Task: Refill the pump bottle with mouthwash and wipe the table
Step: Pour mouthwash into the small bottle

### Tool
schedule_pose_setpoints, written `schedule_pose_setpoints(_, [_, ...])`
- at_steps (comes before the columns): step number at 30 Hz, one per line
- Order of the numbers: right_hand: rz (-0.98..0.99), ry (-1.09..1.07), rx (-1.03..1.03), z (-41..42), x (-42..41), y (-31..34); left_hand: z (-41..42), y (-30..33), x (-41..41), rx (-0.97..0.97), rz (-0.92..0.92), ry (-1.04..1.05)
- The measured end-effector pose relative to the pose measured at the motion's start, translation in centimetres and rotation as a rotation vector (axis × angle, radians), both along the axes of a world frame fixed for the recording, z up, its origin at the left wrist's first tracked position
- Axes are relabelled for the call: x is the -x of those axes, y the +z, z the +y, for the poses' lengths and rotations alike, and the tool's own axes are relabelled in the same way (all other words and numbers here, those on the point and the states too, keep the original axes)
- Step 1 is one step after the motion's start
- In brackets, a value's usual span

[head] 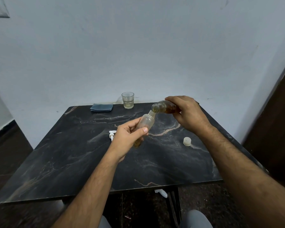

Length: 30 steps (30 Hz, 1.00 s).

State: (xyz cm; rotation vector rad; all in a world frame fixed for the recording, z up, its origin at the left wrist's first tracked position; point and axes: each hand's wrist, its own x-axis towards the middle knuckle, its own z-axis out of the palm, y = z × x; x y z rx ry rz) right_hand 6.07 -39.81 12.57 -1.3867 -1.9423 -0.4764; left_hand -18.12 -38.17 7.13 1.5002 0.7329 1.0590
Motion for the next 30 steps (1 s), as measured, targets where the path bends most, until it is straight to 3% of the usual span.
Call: schedule_pose_setpoints(30, [-0.04, 0.01, -0.01, 0.5, -0.2, 1.1, -0.4, 1.1, 0.0, 0.0, -0.013, 0.005])
